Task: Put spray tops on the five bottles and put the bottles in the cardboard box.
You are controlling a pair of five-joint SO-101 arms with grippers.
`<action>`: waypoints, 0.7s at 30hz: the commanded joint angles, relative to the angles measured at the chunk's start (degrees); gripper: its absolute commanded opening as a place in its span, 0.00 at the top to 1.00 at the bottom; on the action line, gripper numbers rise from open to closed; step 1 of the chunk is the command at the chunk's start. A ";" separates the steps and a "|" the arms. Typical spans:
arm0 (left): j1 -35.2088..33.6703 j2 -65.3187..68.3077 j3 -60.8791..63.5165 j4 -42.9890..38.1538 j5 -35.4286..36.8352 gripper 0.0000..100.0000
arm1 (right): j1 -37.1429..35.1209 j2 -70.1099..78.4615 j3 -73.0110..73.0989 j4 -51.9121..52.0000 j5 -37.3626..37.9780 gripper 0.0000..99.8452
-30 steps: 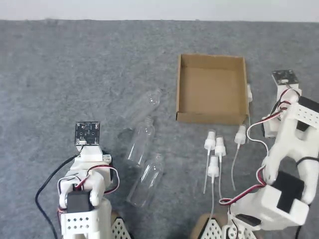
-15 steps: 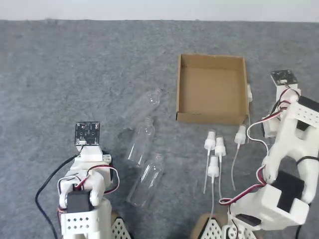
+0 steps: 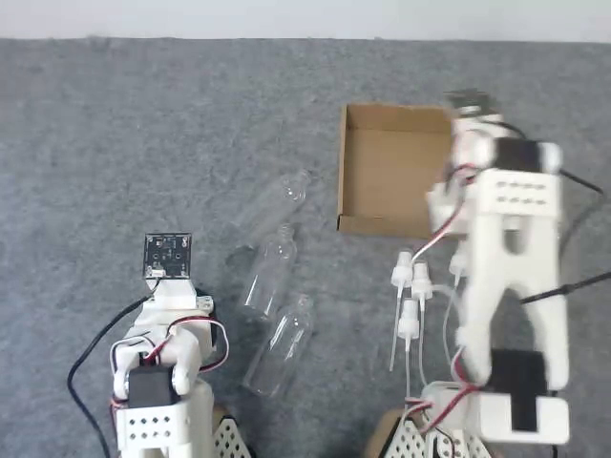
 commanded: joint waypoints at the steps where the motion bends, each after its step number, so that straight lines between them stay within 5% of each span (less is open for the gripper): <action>1: 0.18 -0.88 -0.40 0.35 0.00 0.98 | -7.60 -7.16 3.78 0.57 -4.13 0.72; 13: 1.85 -0.88 -0.40 0.35 0.00 0.98 | -39.87 -11.65 19.43 -6.29 -24.97 0.72; 21: 6.07 -0.88 -0.40 0.35 0.09 0.98 | -48.13 -11.38 22.59 -16.04 -45.01 0.72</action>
